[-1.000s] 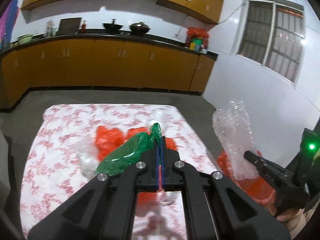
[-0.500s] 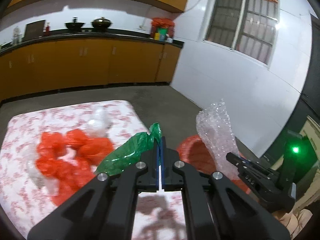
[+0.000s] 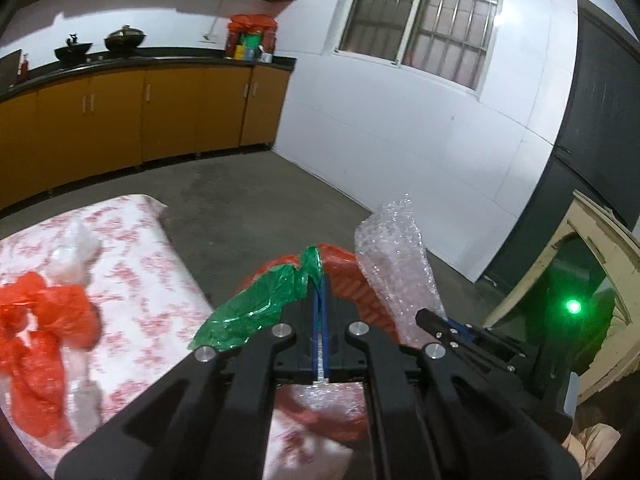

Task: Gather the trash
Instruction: 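Carry green bag and bubble wrap over the basket and open both tools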

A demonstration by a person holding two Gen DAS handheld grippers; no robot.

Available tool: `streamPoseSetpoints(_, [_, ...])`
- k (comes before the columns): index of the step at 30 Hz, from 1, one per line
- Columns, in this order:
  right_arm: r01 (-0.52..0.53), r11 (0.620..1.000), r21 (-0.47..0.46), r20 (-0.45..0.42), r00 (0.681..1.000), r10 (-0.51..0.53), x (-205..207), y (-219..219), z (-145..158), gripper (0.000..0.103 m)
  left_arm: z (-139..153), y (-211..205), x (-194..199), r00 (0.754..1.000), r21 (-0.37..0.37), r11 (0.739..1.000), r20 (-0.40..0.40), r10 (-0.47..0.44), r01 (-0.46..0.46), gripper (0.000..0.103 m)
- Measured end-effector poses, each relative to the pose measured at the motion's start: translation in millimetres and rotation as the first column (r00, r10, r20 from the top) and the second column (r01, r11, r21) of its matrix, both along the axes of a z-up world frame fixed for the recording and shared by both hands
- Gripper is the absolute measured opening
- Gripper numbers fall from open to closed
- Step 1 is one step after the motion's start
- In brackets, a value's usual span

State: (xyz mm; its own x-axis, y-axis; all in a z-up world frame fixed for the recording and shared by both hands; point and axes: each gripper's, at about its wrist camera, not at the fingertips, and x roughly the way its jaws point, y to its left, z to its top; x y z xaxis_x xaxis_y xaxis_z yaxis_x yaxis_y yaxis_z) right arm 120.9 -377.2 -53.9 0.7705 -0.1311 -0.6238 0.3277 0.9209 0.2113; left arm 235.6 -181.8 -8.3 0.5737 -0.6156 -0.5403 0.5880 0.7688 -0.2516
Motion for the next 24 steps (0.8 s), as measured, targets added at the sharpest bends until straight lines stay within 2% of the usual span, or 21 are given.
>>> streamPoseSetpoints(10, [0.025,0.999,0.030,-0.020,0.999,-0.025,-4.5,-24.5,-17.3,0.006,-26.5,-50.0,13.8,0.997,0.021,0.998,-0.050,-0.066,0.067,0.003])
streamPoseSetpoints(18, [0.013,0.998,0.058,-0.032,0.999,-0.011,-4.8,-31.5,-25.4,0.008,-43.6,-66.3,22.8,0.993,0.039,0.996,-0.088,-0.080,0.083,0.004])
streamPoseSetpoints(20, [0.009,0.998,0.060,-0.034,0.999,-0.007,-5.5,-32.0,-27.4,0.014,-45.2,-67.8,26.0,0.993,0.039,0.997,-0.099,-0.069,0.073,0.008])
streamPoseSetpoints(22, [0.010,0.998,0.057,-0.030,1.000,-0.009,-3.9,-32.0,-26.0,0.038,-48.7,-66.4,29.6,0.991,0.037,0.997,-0.116,-0.061,0.066,0.013])
streamPoseSetpoints(24, [0.009,0.999,0.050,-0.021,1.000,-0.008,-5.6,-30.8,-25.3,0.040,-51.9,-64.9,30.6,0.991,0.040,0.998,-0.121,-0.052,0.058,0.020])
